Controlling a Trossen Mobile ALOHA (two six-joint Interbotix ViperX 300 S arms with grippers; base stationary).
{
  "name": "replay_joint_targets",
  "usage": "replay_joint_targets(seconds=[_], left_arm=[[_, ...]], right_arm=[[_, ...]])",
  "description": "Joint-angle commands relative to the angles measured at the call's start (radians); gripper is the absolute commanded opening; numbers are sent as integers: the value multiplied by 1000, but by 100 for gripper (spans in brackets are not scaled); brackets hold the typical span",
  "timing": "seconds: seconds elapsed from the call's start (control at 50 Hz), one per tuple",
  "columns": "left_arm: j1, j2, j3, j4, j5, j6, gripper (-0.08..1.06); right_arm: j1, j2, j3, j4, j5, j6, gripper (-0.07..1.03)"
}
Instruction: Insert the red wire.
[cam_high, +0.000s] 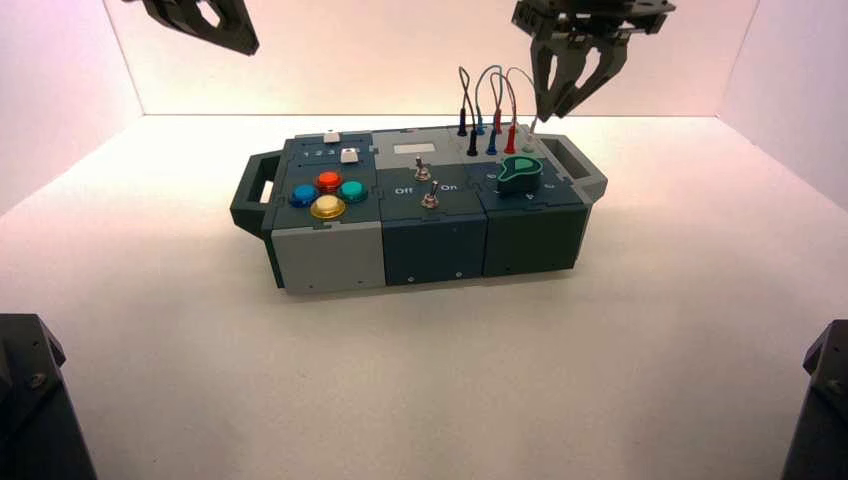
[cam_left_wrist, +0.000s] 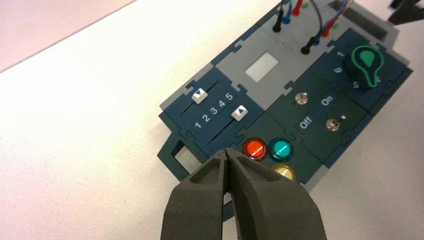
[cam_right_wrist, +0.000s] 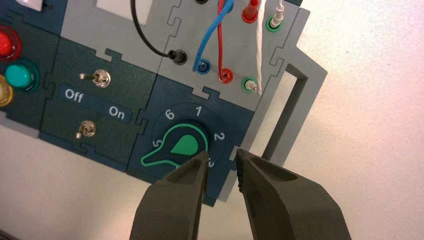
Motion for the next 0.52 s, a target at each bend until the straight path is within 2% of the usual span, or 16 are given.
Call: replay_joint_targets(seconds=[0.02,0.36,0.52], left_arm=[[2,-11,-20,-2,-11,5,-3],[2,-55,31,0,-41,8,-3],[2,-63,34,-2,-57,8,-3]], right_arm=[[-6,-41,-28,-2,0,-3,32],[-8,-48,-9,-2,3,-2,32],[-8,-57,5,-2,3,-2,32]])
